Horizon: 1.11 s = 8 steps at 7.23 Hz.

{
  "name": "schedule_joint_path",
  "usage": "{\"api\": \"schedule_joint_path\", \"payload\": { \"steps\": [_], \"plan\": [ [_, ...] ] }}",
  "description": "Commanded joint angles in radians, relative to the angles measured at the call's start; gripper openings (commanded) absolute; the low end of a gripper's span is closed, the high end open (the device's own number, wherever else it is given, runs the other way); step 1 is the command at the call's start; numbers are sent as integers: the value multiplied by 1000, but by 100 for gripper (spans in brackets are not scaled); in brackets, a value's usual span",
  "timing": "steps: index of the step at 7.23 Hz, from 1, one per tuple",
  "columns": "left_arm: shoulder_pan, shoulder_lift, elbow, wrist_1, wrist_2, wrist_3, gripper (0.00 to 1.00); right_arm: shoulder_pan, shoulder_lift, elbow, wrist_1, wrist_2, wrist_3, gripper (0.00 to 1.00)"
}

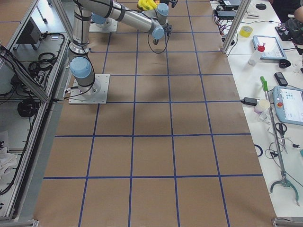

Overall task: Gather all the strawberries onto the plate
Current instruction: 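Place strawberry on plate with left gripper while right releases its strawberry nearer the plate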

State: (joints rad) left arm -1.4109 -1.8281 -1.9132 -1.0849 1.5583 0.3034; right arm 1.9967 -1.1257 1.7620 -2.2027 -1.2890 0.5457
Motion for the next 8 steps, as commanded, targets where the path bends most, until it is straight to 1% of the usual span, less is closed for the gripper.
{"api": "schedule_joint_path", "payload": {
  "steps": [1, 2, 3, 4, 5, 6, 7, 8],
  "plan": [
    [66, -16, -70, 67, 3, 88, 0, 36, 41, -18, -31, 46, 39, 5],
    [67, -25, -64, 77, 6, 89, 7, 45, 44, -13, -31, 39, 74, 68],
    [67, -34, -70, 86, 12, 89, 70, 45, 38, -18, -29, 37, 77, 100],
    [67, -34, -66, 86, 14, 88, 87, 45, 34, -24, -29, 34, 76, 100],
    [67, -25, -61, 74, 13, 86, 92, 42, -1, -29, -20, -1, 47, 100],
    [66, -14, -50, 74, 11, 86, 92, 24, -53, -26, 6, -92, -16, 100],
    [52, -5, -32, 68, 5, 76, 92, -17, -98, -30, 62, -133, -32, 100],
    [43, 9, -29, 7, -42, 38, 92, -94, -159, -24, 113, -172, -118, 100]
  ]
}}
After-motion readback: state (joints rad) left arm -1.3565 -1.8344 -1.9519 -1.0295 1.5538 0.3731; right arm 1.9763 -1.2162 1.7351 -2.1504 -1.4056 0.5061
